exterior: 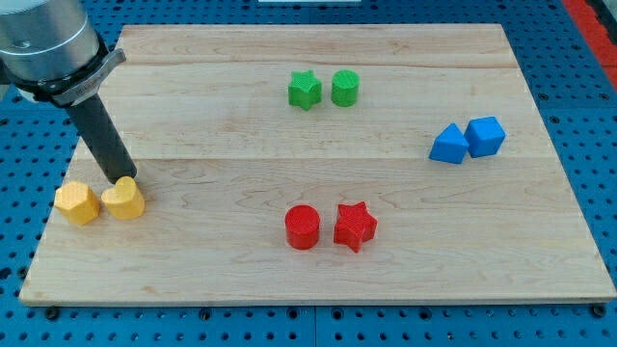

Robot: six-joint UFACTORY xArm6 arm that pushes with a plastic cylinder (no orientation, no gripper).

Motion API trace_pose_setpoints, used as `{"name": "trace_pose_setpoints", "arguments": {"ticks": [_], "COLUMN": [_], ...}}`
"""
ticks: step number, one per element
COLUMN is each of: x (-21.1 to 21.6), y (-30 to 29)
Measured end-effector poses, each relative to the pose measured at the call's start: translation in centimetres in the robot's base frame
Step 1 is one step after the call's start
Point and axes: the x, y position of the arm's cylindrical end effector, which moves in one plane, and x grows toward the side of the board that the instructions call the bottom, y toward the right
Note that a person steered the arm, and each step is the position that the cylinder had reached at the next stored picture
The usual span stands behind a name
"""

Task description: Move the green circle along with the green star towards center left

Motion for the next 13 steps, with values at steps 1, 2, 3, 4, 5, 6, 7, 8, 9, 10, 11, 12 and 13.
{"name": "trace_pose_setpoints", "arguments": {"ticks": [1,2,3,4,5,6,7,8,9,10,11,12,13], "x": [0.0,0.0,0.0,0.0,0.0,0.0,0.0,0.0,-3.7,-10.2,-12.4,-12.0,-16.6], "y": [0.4,1.7,3.9,5.5,5.9,5.9,6.0,6.0,9.8,21.8,32.4,32.3,36.5]}}
